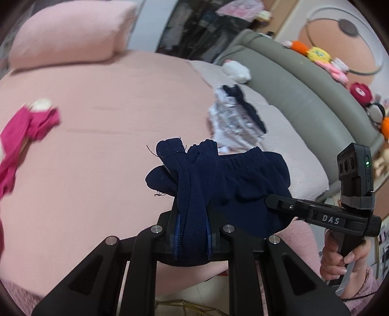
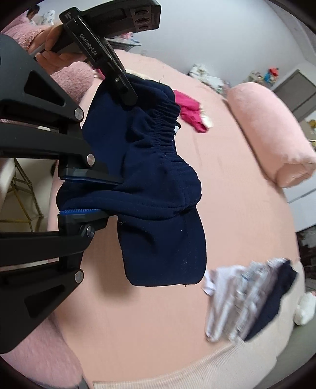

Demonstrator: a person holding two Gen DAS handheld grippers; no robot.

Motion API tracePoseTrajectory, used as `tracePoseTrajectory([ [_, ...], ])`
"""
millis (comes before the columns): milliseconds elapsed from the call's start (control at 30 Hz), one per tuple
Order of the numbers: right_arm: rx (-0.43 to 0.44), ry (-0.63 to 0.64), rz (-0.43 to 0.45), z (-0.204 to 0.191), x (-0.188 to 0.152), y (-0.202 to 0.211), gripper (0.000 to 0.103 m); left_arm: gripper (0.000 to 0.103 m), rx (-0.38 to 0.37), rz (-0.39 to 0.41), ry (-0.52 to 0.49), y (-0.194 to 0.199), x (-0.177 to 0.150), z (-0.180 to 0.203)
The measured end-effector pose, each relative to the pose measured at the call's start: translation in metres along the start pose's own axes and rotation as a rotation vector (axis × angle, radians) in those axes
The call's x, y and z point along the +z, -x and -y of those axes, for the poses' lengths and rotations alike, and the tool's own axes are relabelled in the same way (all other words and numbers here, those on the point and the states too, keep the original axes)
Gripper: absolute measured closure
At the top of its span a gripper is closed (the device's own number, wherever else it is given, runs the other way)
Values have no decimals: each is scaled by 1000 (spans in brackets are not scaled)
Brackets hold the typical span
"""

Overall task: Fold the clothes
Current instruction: 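Lift the folded shorts with both grippers and carry them onto the white clothes stack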

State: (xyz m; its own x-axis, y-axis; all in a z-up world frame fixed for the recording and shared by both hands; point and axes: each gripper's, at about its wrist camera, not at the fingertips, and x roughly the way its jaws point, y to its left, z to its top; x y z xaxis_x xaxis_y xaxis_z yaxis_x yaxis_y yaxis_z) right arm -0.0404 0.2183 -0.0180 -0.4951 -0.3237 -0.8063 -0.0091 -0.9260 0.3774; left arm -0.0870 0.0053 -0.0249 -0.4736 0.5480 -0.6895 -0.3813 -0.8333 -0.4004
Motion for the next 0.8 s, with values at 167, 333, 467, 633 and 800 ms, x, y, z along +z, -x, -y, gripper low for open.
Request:
tracePoseTrajectory([
  [167,-35,-25,58,27,25,41,88,87,-66,0,-50,-19,35,43],
  [333,-89,-50,117,59,56,80,88,87,-112,14,-101,-47,74,92],
  [467,-128,-65,175,86,87,109,88,87,-131,28,-130,-69,111,128],
  [633,-146,-93,220,116,127,125,88,87,-116,60,-176,-94,164,163],
  [800,-119,-139,246,157,180,118,88,86,-82,80,-211,-131,217,186],
])
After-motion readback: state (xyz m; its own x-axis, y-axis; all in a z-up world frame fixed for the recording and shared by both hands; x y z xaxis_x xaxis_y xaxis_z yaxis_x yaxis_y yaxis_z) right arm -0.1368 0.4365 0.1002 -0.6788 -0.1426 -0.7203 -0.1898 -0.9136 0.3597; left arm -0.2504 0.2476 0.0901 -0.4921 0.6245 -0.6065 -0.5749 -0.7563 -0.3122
